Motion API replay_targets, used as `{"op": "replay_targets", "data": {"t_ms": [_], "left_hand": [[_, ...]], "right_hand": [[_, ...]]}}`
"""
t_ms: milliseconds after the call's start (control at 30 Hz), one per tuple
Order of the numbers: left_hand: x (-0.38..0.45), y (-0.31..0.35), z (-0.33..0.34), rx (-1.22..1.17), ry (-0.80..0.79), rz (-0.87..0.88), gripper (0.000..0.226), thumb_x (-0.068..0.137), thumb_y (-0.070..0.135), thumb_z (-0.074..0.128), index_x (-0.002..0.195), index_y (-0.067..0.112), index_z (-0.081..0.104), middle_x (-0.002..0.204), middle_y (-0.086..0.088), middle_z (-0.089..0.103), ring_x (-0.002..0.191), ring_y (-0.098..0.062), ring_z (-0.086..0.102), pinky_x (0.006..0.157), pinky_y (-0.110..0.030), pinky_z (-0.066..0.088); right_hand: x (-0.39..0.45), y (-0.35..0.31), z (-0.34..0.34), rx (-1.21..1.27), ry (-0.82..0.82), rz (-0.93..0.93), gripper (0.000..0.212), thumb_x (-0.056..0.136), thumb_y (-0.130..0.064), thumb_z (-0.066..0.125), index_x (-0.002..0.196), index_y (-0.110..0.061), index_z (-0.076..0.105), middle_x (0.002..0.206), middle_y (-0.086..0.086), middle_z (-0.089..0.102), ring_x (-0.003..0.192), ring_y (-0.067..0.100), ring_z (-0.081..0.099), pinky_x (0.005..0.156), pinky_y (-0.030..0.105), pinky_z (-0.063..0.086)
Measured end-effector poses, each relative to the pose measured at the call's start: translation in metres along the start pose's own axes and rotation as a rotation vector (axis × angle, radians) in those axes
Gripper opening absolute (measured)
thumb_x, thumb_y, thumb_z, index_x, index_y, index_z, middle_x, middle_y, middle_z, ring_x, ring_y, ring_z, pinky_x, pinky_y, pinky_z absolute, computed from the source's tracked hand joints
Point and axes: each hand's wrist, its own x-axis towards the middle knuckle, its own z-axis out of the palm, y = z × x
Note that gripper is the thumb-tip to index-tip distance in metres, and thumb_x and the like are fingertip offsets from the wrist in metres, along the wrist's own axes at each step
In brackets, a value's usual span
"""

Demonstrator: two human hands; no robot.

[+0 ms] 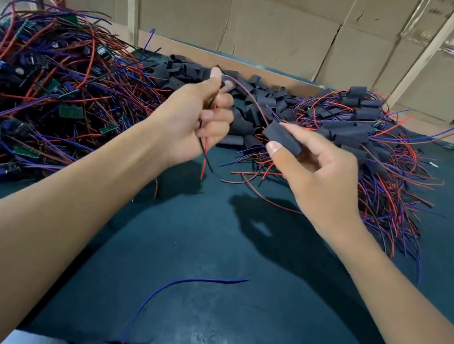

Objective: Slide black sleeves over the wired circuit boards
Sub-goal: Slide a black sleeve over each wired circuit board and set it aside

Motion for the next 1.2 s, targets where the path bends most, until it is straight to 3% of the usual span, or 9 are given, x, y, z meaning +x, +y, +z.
{"op": "replay_targets", "data": {"t_ms": [100,167,233,333,433,667,800,900,1200], "left_hand": [[0.001,0.000,0.001,-0.250,0.009,0.029,0.029,0.108,0.034,0.043,0.113,0.009,0.057,0.064,0.007,0.045,0.053,-0.004,0.026,0.044,-0.017,0.025],[-0.001,0.001,-0.001,-0.307,0.024,0.037,0.034,0.106,0.043,0.041,0.114,0.020,0.065,0.062,0.011,0.043,0.054,-0.005,0.022,0.048,-0.018,0.023],[-0.002,0.001,-0.002,-0.320,0.026,0.023,0.039,0.104,0.053,0.036,0.115,0.032,0.067,0.057,0.011,0.036,0.050,-0.005,0.017,0.043,-0.018,0.017],[-0.003,-0.001,-0.002,-0.312,0.025,0.030,0.045,0.105,0.055,0.031,0.130,0.038,0.063,0.056,0.009,0.024,0.046,-0.005,0.013,0.040,-0.019,0.012],[-0.003,-0.006,0.001,-0.323,0.017,0.024,0.045,0.105,0.056,0.030,0.130,0.037,0.062,0.054,0.008,0.021,0.046,-0.006,0.012,0.039,-0.021,0.012],[-0.004,-0.011,0.006,-0.471,0.081,0.159,0.047,0.106,0.053,0.033,0.127,0.027,0.065,0.051,0.008,0.016,0.036,-0.008,0.014,0.030,-0.021,0.013],[-0.006,-0.010,0.006,-0.498,0.118,0.180,0.047,0.106,0.052,0.032,0.127,0.024,0.064,0.049,0.007,0.015,0.035,-0.008,0.014,0.030,-0.020,0.011],[-0.007,-0.010,0.007,-0.490,0.134,0.178,0.047,0.106,0.052,0.033,0.127,0.024,0.065,0.050,0.007,0.014,0.035,-0.008,0.014,0.030,-0.020,0.012],[-0.009,-0.016,0.012,-0.478,0.141,0.179,0.048,0.105,0.054,0.033,0.120,0.026,0.069,0.049,0.007,0.015,0.034,-0.008,0.014,0.028,-0.021,0.012]], "right_hand": [[-0.004,-0.001,0.004,-0.026,-0.058,-0.109,0.031,0.091,-0.026,0.074,0.122,-0.023,0.071,0.111,-0.014,0.074,0.103,0.007,0.070,0.091,0.027,0.054],[-0.005,-0.001,0.006,0.012,-0.101,-0.116,0.026,0.095,-0.026,0.069,0.121,-0.024,0.066,0.110,-0.012,0.074,0.104,0.011,0.070,0.091,0.030,0.055],[-0.004,0.000,0.006,-0.014,-0.166,-0.108,0.016,0.100,-0.029,0.061,0.115,-0.024,0.060,0.102,-0.007,0.075,0.096,0.013,0.072,0.086,0.033,0.055],[-0.005,0.005,0.006,-0.136,-0.299,-0.116,0.010,0.102,-0.025,0.056,0.112,-0.026,0.056,0.087,-0.006,0.073,0.074,0.009,0.070,0.069,0.018,0.047],[-0.006,0.007,0.008,-0.094,-0.376,-0.009,0.011,0.101,-0.015,0.058,0.108,-0.023,0.060,0.099,-0.009,0.073,0.060,0.014,0.068,0.065,0.016,0.045],[0.002,0.007,0.008,0.501,-0.414,0.334,0.030,0.081,-0.011,0.072,0.111,-0.012,0.073,0.092,0.005,0.073,0.074,0.020,0.067,0.069,0.029,0.054],[0.003,0.010,0.004,0.401,-0.427,0.274,0.047,0.072,-0.007,0.086,0.115,-0.020,0.075,0.099,0.003,0.078,0.079,0.019,0.070,0.086,0.028,0.055],[0.002,0.012,0.006,0.361,-0.380,0.229,0.046,0.076,-0.001,0.085,0.117,-0.018,0.073,0.094,-0.001,0.079,0.078,0.014,0.073,0.078,0.018,0.055],[0.002,0.007,0.004,0.433,-0.336,0.181,0.043,0.070,-0.010,0.082,0.111,-0.016,0.071,0.102,0.000,0.078,0.079,0.016,0.072,0.077,0.025,0.058]]}}
